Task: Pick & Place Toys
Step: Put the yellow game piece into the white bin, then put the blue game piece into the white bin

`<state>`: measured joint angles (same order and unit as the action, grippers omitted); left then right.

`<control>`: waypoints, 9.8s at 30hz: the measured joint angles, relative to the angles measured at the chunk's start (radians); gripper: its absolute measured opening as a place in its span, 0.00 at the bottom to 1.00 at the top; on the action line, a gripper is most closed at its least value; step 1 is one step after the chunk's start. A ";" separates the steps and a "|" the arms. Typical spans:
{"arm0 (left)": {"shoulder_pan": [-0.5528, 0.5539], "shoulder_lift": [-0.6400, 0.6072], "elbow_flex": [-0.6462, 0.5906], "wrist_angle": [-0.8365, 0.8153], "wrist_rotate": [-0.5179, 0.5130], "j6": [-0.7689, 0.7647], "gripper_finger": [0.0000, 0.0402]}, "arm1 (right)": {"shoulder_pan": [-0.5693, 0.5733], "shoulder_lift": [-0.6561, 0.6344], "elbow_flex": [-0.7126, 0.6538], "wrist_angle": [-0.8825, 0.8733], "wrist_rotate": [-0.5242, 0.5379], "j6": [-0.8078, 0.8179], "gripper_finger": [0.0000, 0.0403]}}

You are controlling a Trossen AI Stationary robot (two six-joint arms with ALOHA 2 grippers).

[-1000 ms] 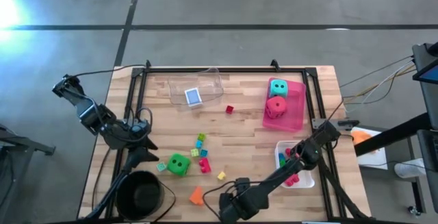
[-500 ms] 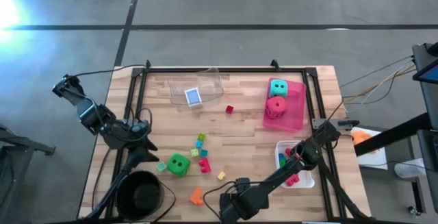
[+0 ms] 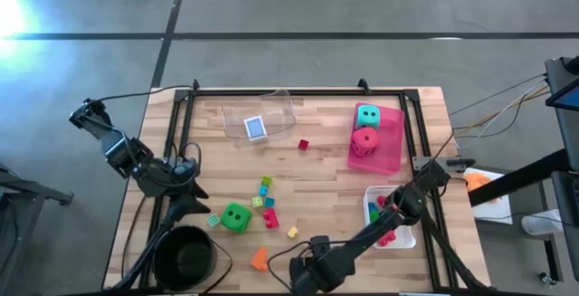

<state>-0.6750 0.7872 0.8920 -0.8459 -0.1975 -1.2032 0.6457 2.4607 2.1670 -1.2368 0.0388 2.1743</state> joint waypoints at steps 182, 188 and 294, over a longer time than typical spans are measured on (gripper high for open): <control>0.593 0.896 0.170 0.094 0.277 0.079 0.79 | -0.066 -0.956 -0.796 -0.122 0.389 -0.480 0.91; 0.597 0.934 0.170 0.137 0.266 0.088 0.79 | -0.061 -0.960 -0.798 -0.121 0.399 -0.480 0.91; 0.620 0.583 0.170 1.355 0.465 -0.109 0.23 | -0.210 -0.789 -0.420 0.866 0.824 -2.248 0.62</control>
<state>-0.0554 1.3705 1.0618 0.5090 0.2672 -1.3124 0.4357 1.6712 1.7473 -0.3708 0.8631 -0.0739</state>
